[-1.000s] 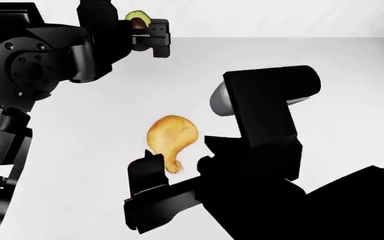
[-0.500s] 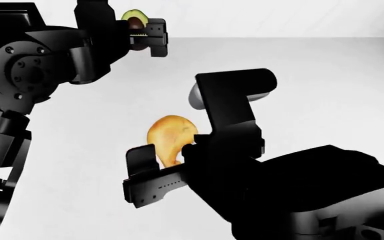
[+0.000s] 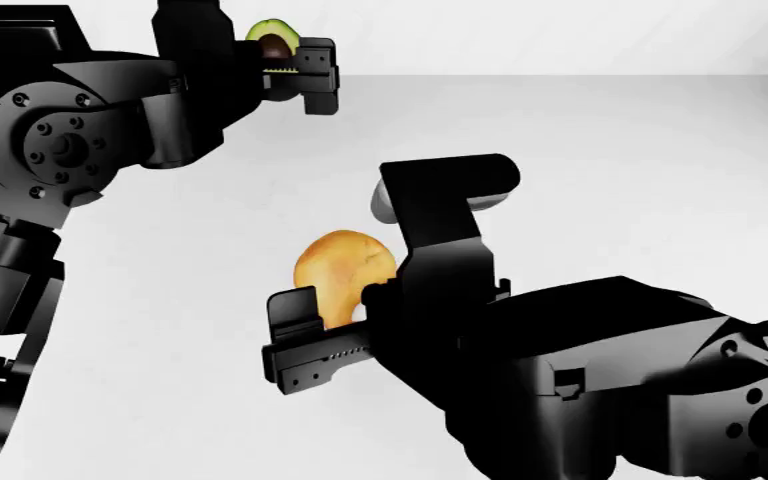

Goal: Place both pans onto different burners. Then place the avocado and the chicken breast on different pans.

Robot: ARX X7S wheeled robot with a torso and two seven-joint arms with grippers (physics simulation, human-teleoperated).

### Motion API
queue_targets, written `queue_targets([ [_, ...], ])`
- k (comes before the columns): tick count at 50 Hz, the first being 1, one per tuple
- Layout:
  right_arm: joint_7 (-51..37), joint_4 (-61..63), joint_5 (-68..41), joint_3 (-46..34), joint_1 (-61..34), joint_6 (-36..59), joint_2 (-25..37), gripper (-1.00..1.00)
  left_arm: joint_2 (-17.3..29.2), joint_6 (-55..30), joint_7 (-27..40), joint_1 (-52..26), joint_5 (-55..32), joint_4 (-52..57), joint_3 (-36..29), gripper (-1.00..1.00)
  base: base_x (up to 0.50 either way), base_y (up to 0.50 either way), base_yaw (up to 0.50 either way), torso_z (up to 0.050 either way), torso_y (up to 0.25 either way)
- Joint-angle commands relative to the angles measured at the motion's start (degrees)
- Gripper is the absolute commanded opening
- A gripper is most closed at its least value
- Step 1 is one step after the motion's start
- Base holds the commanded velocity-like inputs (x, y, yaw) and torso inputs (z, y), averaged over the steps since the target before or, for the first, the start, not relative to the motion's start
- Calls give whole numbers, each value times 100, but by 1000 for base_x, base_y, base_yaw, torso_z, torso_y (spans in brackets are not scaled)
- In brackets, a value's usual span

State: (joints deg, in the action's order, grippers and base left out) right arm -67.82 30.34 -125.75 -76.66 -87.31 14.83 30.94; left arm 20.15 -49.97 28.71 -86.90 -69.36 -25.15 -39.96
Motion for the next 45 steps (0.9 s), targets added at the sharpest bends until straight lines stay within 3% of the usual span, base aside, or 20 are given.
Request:
queue_targets([
  [1,287,-383,48,-119,97,186,-90,100,3,118,66,-48,57,-55,-21,-100,0,0,0,0,0],
  [11,454,-647,41,-214,159,292,-130,100,10,137,43,-45,66,-54,-33,-100,0,0,0,0,1],
  [12,473,-671,38,-221,165,302,-131,-100,11,142,36,-45,70,-58,-35,-100,0,0,0,0,0],
  [45,134,8,88,125,-28,35,33,-100,46,168,46,-26,50,4,-34,-100,2,2,3,0,-1],
])
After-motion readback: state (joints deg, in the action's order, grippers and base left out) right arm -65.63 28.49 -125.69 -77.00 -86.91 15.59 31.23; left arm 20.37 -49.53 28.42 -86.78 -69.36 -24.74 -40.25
